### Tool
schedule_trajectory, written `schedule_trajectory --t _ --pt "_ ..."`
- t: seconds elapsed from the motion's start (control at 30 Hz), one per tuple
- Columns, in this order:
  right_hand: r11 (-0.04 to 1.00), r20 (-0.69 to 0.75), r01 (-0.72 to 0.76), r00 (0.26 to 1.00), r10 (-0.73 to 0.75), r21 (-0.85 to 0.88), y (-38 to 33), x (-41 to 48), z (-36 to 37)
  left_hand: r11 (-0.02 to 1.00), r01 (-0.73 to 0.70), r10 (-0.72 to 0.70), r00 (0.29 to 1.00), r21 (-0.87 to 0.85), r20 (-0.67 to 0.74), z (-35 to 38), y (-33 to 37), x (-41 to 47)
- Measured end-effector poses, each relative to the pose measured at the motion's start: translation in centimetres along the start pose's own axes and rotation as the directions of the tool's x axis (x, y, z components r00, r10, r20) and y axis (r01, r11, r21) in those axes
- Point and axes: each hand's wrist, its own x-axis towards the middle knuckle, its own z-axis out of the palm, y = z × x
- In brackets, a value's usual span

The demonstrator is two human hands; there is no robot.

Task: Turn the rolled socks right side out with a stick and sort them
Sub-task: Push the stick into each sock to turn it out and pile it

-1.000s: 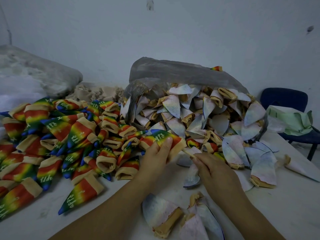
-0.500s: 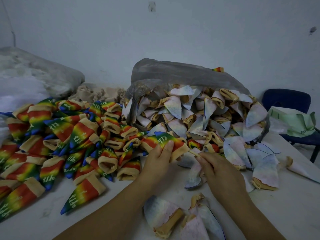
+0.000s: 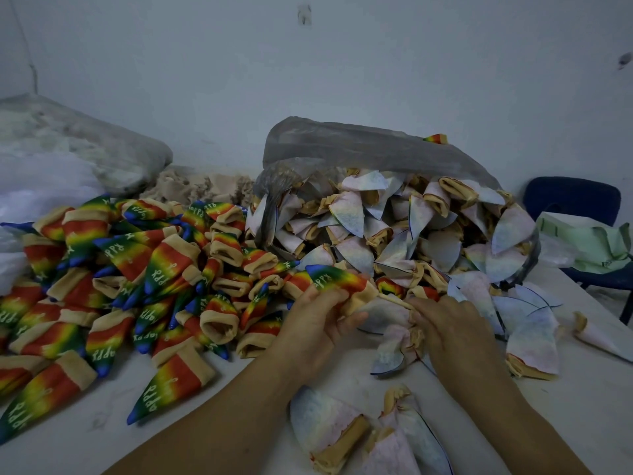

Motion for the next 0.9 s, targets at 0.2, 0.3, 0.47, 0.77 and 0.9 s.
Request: schedule_trajectory --t 0.2,0.3,0.47,0.77,0.9 --pt "1.000 0.038 -0.004 0.999 0.004 -0.008 -0.21 -0.05 -0.65 0.996 0.015 -0.012 0.999 -0.085 0.030 0.22 0.46 -0.17" --pt "0.999 0.070 -0.039 0.997 0.039 -0.009 -0.01 0.04 -0.82 0.998 -0.030 0.031 1.000 -0.060 0.003 0.29 0.67 -0.21" --pt "0.986 0.204 -0.024 0.979 -0.011 0.165 -0.14 -0.04 -0.62 0.997 -0.067 0.068 0.998 -0.043 0.020 0.11 0.98 -0.25" --pt "0.976 0.258 -0.099 0.965 0.046 0.196 -0.61 -0.55 -0.28 0.996 -0.073 0.072 0.997 0.045 0.041 0.53 0.56 -0.25" --pt "0.979 0.167 -0.098 0.984 0.069 0.177 -0.86 -0.53 -0.27 0.987 -0.083 0.084 0.996 0.137 -0.001 0.81 0.35 -0.20"
